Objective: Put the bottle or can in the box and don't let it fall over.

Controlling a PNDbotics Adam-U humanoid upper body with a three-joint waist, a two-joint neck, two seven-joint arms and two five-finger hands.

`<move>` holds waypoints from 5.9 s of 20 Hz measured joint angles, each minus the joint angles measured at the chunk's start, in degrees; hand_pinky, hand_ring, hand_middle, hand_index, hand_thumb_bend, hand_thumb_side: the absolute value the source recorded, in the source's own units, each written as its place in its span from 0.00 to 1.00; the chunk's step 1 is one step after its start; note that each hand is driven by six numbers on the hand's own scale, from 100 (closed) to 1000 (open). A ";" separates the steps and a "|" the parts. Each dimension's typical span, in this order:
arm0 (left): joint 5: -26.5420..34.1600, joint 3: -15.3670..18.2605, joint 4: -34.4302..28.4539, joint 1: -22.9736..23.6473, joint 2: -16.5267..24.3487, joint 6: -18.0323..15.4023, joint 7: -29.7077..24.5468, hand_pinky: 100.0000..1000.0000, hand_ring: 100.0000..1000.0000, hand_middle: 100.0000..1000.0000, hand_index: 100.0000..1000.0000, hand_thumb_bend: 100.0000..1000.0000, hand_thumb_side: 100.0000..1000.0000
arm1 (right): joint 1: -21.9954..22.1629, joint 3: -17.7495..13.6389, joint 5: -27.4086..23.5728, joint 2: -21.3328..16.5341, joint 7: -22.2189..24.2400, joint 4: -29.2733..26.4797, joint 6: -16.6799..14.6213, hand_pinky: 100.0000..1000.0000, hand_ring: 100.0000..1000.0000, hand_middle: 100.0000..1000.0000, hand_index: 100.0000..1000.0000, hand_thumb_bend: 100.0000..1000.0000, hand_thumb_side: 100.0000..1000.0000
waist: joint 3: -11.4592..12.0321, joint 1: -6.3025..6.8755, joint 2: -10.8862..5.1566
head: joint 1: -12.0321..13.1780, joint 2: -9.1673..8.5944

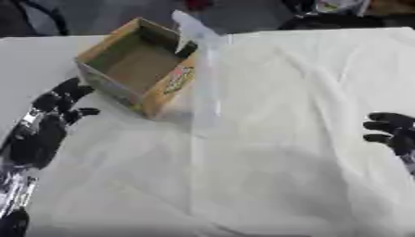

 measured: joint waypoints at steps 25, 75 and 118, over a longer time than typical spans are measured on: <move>0.27 -0.33 0.00 -0.02 0.00 0.09 -0.42 0.76 1.00 0.79 0.96 0.06 0.88 | -14.14 6.76 0.21 -7.96 -0.15 7.69 -4.20 0.76 0.83 0.81 0.85 0.00 0.41 | 1.69 -0.59 -0.65 | -1.01 0.01; 1.42 -0.90 0.29 -2.03 -1.95 -0.03 0.41 0.71 0.92 0.64 0.89 0.01 0.82 | -39.84 12.51 22.76 0.04 -9.23 42.01 -10.54 0.77 0.87 0.86 0.89 0.00 0.44 | 8.42 1.13 -0.53 | -6.88 -0.03; -9.86 2.20 12.71 -1.81 -2.48 -2.37 3.21 0.71 0.94 0.65 0.88 0.03 0.99 | -38.73 18.20 11.22 3.02 1.43 33.64 -4.07 0.76 0.87 0.86 0.90 0.00 0.49 | 8.75 0.91 -0.53 | -7.41 0.01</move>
